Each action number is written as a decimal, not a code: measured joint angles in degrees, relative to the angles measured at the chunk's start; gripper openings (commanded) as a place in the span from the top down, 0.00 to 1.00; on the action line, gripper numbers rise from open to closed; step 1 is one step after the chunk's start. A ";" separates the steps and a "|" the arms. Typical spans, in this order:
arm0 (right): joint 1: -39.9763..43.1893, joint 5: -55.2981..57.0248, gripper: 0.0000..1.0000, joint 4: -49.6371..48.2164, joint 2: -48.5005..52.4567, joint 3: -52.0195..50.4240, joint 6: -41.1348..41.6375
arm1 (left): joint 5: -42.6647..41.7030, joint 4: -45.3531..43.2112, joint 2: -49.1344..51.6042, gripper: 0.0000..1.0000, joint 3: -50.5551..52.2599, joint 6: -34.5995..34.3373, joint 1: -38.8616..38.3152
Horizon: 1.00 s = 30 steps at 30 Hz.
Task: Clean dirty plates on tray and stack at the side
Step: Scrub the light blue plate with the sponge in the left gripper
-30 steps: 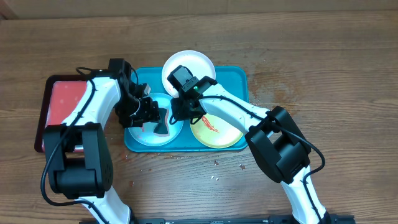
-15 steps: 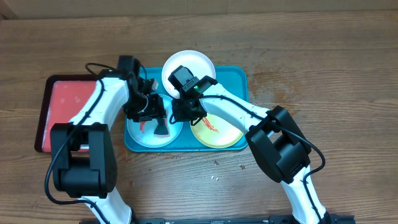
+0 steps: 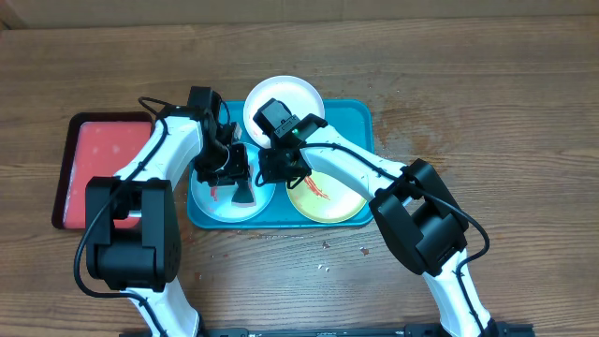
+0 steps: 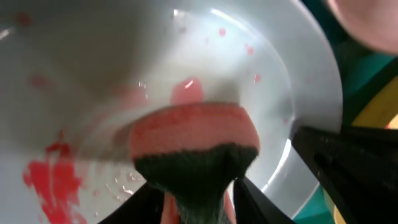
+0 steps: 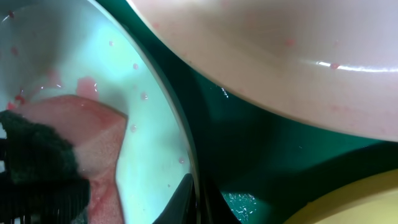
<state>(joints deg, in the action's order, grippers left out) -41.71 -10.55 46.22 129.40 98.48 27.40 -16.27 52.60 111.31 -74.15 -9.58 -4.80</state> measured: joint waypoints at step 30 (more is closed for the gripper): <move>0.00 0.31 0.96 -0.07 0.00 0.00 0.00 | 18.75 2.47 -0.13 0.96 -3.50 -7.28 7.04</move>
<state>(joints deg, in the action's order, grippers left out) -41.71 -10.24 46.15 129.40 98.48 27.40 2.48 55.07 111.18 -77.65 -16.86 2.24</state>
